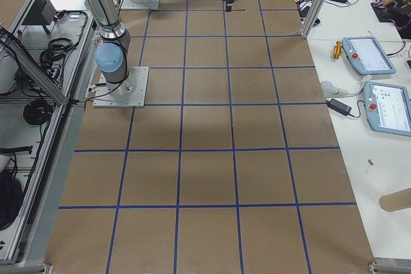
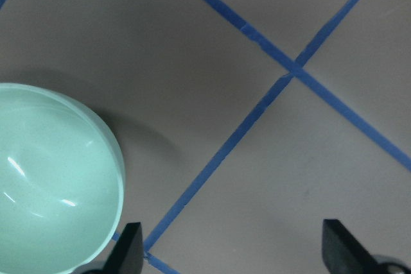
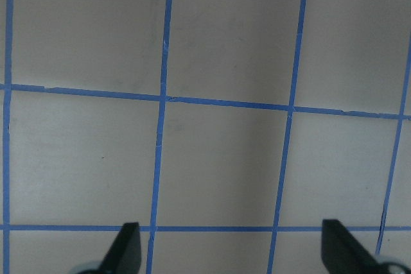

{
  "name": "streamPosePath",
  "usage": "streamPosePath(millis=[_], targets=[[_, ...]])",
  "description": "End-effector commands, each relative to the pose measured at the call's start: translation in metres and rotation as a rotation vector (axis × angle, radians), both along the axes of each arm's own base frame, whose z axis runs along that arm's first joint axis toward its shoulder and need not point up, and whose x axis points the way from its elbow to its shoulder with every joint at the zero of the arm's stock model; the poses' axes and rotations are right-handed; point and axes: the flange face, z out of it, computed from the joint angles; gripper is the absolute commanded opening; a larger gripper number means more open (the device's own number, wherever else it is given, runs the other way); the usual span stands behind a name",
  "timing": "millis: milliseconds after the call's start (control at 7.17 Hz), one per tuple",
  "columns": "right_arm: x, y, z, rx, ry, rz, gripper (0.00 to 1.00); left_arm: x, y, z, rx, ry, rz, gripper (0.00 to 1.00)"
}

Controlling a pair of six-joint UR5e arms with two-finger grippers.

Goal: Stack green bowl on blue bowl
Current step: 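Lower the left gripper around the rim of the pale green bowl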

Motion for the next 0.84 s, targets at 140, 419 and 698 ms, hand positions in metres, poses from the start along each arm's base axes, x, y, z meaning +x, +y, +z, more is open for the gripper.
streamPosePath(millis=[140,419,698], targets=[[0.000,0.000,0.000,0.000,0.000,0.000,1.00,0.033,-0.012,-0.047,-0.023,0.004,-0.205,0.97],[0.000,0.000,0.000,0.000,0.000,0.000,1.00,0.043,-0.021,-0.054,-0.028,-0.002,-0.258,0.97],[0.000,0.000,0.000,0.000,0.000,0.000,1.00,0.045,-0.022,-0.067,-0.019,0.010,-0.341,0.97]])
